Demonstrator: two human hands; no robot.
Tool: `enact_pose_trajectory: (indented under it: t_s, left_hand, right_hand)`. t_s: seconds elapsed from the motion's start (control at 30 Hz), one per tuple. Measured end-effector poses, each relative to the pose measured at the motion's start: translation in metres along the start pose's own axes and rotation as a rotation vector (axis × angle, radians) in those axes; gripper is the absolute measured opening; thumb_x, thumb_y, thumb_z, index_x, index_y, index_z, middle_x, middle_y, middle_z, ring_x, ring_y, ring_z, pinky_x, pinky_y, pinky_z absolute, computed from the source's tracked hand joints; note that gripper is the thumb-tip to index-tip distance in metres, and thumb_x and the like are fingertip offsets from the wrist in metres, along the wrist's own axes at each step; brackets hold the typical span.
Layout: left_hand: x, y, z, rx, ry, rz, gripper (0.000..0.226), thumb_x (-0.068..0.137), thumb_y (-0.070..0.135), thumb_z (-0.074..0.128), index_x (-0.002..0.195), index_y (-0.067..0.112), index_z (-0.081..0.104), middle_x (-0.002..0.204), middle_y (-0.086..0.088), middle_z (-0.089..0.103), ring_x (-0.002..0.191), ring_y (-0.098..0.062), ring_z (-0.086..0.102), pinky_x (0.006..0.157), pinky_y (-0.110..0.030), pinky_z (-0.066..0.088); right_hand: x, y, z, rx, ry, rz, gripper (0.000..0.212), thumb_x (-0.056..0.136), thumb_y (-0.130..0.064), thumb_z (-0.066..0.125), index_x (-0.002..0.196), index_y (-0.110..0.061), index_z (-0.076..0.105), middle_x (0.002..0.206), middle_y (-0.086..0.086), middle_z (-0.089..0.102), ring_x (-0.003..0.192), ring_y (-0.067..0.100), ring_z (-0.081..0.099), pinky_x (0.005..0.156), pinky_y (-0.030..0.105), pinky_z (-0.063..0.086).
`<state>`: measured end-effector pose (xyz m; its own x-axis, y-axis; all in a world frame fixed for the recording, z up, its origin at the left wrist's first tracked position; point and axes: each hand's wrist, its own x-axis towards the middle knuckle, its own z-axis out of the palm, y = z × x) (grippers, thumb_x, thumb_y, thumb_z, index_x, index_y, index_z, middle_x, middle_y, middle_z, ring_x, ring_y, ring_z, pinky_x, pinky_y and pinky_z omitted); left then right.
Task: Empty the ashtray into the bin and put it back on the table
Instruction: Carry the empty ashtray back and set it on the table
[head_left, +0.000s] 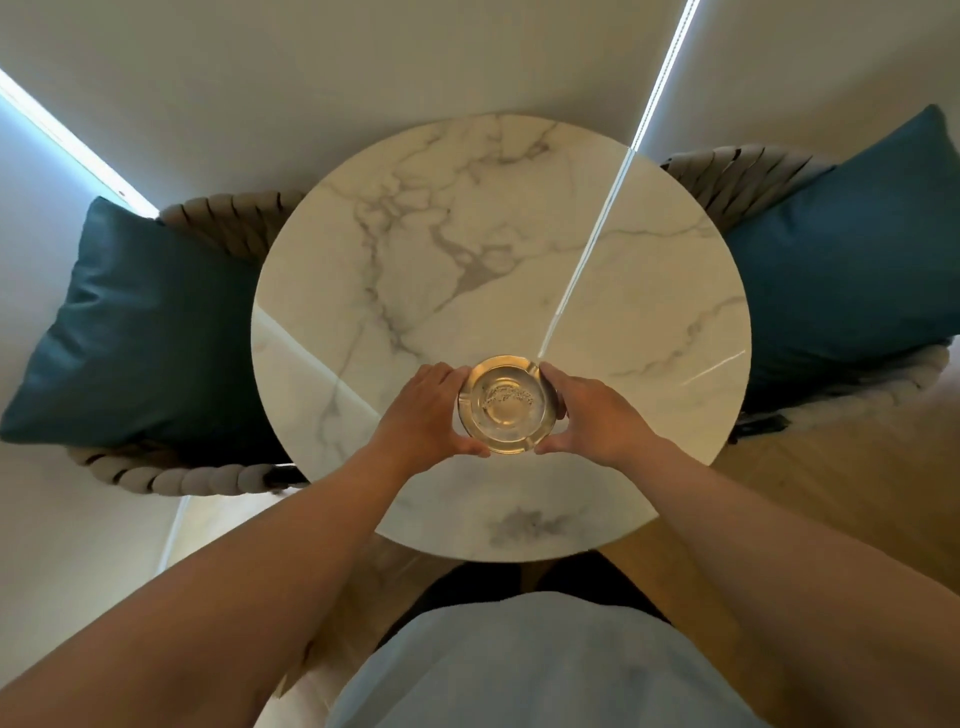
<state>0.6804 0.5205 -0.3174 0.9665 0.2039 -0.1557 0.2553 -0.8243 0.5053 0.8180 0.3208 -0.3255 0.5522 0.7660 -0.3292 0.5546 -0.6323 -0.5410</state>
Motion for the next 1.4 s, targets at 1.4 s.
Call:
enact_pose_trajectory:
  t_s: [1.4]
  left_hand:
    - [0.189, -0.085, 0.001, -0.015, -0.056, -0.159, 0.097, 0.048, 0.044, 0.09, 0.131, 0.013, 0.051, 0.128, -0.006, 0.049, 0.12, -0.026, 0.042, 0.103, -0.039, 0.035]
  right_hand:
    - [0.196, 0.051, -0.028, -0.1, 0.058, -0.031, 0.102, 0.052, -0.049, 0.091, 0.136, -0.01, 0.049, 0.134, 0.003, 0.053, 0.135, 0.025, 0.038, 0.109, 0.04, 0.035]
